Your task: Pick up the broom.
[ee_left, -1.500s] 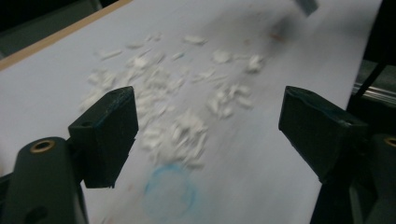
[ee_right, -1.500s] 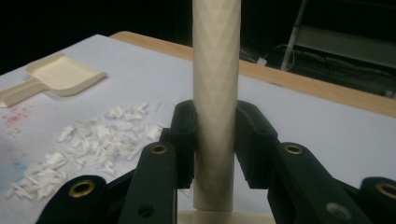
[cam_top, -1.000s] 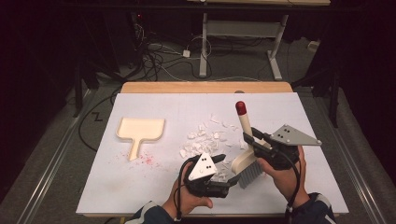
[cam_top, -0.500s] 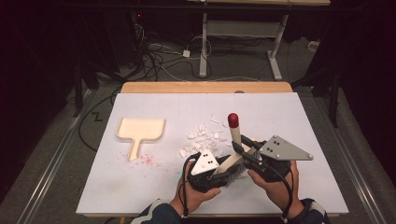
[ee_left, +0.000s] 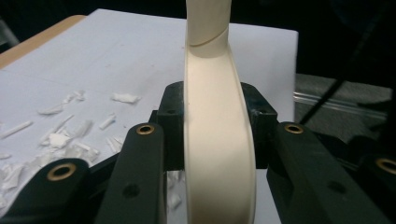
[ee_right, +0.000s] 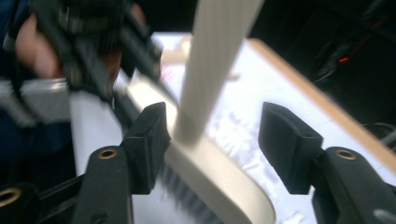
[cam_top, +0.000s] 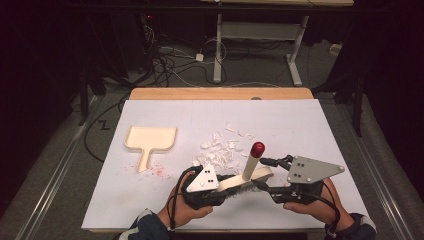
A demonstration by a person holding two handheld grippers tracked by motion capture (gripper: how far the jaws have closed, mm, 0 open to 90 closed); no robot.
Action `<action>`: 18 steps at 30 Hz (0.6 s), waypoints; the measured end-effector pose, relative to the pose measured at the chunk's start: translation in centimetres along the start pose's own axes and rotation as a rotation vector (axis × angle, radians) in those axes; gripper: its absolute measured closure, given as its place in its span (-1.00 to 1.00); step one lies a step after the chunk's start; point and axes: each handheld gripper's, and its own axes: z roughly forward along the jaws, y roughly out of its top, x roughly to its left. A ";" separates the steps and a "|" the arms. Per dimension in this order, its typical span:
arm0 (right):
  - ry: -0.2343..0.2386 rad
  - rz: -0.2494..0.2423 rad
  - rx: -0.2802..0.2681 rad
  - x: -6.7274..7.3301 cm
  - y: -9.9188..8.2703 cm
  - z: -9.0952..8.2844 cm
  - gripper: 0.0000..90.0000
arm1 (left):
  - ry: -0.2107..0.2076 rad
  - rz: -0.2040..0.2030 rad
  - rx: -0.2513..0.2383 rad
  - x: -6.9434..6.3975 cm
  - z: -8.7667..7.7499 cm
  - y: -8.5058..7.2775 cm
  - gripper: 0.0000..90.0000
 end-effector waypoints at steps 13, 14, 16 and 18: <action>0.378 -0.071 0.200 1.3 -3.7 5.6 0.41 | -0.162 0.104 0.075 -0.7 -0.2 -0.9 0.43; 0.378 -0.067 0.202 1.4 -3.7 5.7 0.43 | -0.163 0.099 0.074 -0.6 -0.2 -1.0 0.43; 0.387 -0.073 0.196 1.3 -3.7 5.8 0.47 | -0.134 0.108 0.077 -0.6 -0.3 -1.0 0.37; 0.362 -0.072 0.196 1.3 -3.6 5.8 0.49 | -0.108 0.103 0.077 -0.4 -0.6 -1.0 0.30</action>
